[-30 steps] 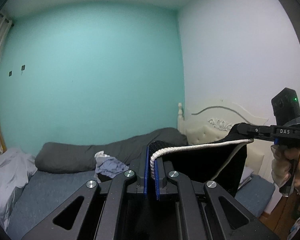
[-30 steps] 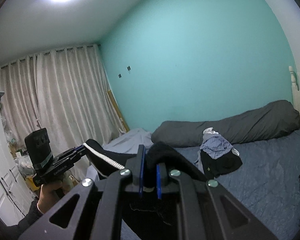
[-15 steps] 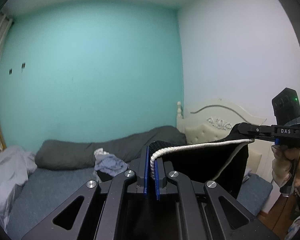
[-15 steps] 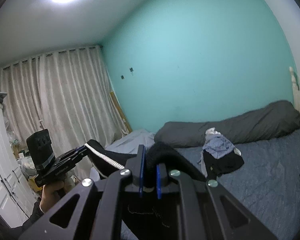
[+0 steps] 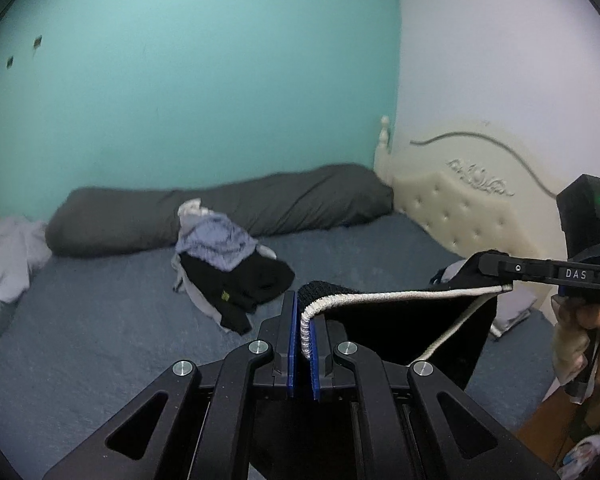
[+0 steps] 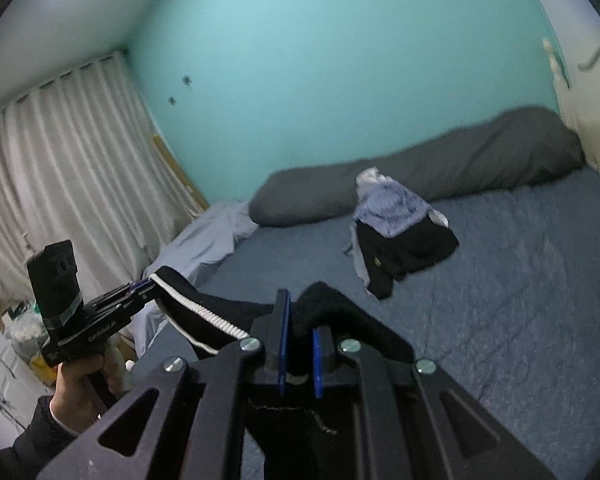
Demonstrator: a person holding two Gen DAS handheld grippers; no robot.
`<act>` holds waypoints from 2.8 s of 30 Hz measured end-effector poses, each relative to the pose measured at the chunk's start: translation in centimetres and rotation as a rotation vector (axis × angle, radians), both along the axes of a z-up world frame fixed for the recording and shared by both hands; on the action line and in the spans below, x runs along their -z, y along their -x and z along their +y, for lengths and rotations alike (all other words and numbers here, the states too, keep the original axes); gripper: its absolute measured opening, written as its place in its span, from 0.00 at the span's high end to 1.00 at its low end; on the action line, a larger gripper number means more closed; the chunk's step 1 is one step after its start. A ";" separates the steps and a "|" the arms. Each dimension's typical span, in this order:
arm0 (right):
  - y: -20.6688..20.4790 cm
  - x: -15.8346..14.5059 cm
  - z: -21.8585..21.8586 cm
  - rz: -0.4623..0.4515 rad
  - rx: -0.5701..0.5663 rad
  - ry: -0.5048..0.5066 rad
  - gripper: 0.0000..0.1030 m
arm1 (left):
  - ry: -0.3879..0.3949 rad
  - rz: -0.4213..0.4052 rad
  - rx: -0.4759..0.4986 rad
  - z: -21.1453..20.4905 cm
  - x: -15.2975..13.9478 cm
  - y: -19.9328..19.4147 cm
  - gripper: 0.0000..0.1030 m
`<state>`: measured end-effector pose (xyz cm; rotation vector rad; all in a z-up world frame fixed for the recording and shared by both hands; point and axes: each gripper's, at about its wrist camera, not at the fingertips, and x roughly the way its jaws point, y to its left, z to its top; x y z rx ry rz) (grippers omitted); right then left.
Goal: Fold clothes
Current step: 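Lift the jacket hem with the left tool while the right tool holds the other edge, then carry the held black sweatshirt with both tools toward the open bed area, then lower the black sweatshirt flat onto the bed with both tools and open them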
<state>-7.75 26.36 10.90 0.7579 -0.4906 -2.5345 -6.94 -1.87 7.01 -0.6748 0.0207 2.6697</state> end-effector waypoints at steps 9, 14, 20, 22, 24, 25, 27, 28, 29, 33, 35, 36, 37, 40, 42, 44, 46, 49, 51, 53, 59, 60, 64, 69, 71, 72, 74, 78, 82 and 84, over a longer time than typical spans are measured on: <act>12.2 6.9 2.7 -0.094 0.023 0.042 0.92 | -0.035 -0.119 -0.039 0.7 5.7 12.4 0.95; 17.9 10.1 3.8 -0.147 0.042 0.054 0.92 | -0.049 -0.179 -0.060 0.6 9.2 18.1 0.95; 23.7 14.0 4.5 -0.205 0.056 0.053 0.92 | -0.079 -0.263 -0.074 0.5 13.8 24.5 0.95; 25.4 15.3 4.7 -0.226 0.062 0.053 0.92 | -0.087 -0.291 -0.081 0.6 15.3 26.4 0.95; 27.2 16.6 5.0 -0.247 0.068 0.054 0.92 | -0.088 -0.311 -0.093 0.7 16.6 28.2 0.95; 28.1 17.3 5.1 -0.257 0.071 0.054 0.92 | -0.079 -0.308 -0.112 0.8 17.1 28.9 0.95; 29.9 18.6 5.4 -0.278 0.078 0.055 0.92 | -0.082 -0.332 -0.118 0.9 18.4 30.7 0.95; 30.7 19.3 5.5 -0.289 0.081 0.055 0.92 | -0.084 -0.344 -0.120 1.0 19.0 31.5 0.95; 31.6 20.0 5.6 -0.299 0.084 0.056 0.92 | -0.082 -0.356 -0.119 1.1 19.7 32.2 0.95; 34.8 23.1 6.3 -0.350 0.096 0.056 0.92 | -0.078 -0.418 -0.111 1.6 23.1 35.1 0.95; 36.0 25.2 6.7 -0.384 0.103 0.057 0.92 | -0.074 -0.448 -0.107 1.9 24.8 36.6 0.95; 36.6 26.3 7.0 -0.401 0.107 0.062 0.92 | -0.068 -0.458 -0.102 2.2 25.6 37.2 0.95; 37.1 27.4 7.3 -0.418 0.113 0.069 0.91 | -0.062 -0.468 -0.099 2.4 26.5 37.8 0.95; 38.3 30.2 8.1 -0.459 0.126 0.083 0.91 | -0.059 -0.502 -0.093 3.0 28.7 39.2 0.95; 38.9 31.7 8.5 -0.486 0.137 0.087 0.91 | -0.045 -0.522 -0.090 3.4 30.1 40.0 0.95; 39.4 33.0 8.9 -0.509 0.144 0.114 0.91 | -0.048 -0.548 -0.084 3.7 31.6 40.8 0.95; 39.8 34.2 9.2 -0.531 0.150 0.141 0.89 | -0.061 -0.583 -0.078 4.0 33.3 41.5 0.95; 40.4 36.1 9.8 -0.565 0.160 0.181 0.74 | -0.070 -0.619 -0.077 4.2 35.8 42.0 0.95; 40.8 37.3 10.1 -0.587 0.167 0.208 0.67 | -0.064 -0.632 -0.083 4.5 37.1 42.1 0.95; 41.0 38.2 10.5 -0.604 0.175 0.232 0.56 | -0.063 -0.641 -0.079 4.8 37.9 42.2 0.94; 39.9 37.2 14.0 -0.548 0.234 0.355 0.45 | -0.207 -0.651 -0.046 3.8 37.2 42.4 0.43; 39.6 36.6 14.4 -0.528 0.240 0.342 0.45 | -0.227 -0.644 -0.038 3.5 36.7 42.3 0.43; 39.5 34.8 13.7 -0.468 0.197 0.151 0.45 | -0.253 -0.602 -0.016 2.5 34.6 41.9 0.41; 39.4 34.7 11.3 -0.438 0.106 -0.119 0.45 | -0.104 -0.578 0.001 1.2 35.4 41.1 0.41; 39.6 35.4 10.8 -0.440 0.094 -0.193 0.45 | -0.069 -0.593 0.007 0.5 36.7 40.7 0.41; 39.5 35.7 10.6 -0.438 0.083 -0.215 0.45 | -0.055 -0.599 0.013 0.3 37.2 40.5 0.41; 39.4 36.4 10.1 -0.428 0.053 -0.249 0.45 | -0.034 -0.599 0.026 0.3 38.2 40.4 0.41; 39.4 37.7 8.0 -0.428 -0.017 -0.375 0.60 | -0.027 -0.628 0.076 1.0 40.0 40.3 0.43; 39.4 38.6 7.7 -0.424 -0.004 -0.415 0.92 | 0.003 -0.637 0.108 1.9 40.6 40.0 0.78; 39.2 38.3 8.0 -0.401 0.013 -0.409 0.96 | 0.013 -0.622 0.108 2.1 40.1 39.9 0.88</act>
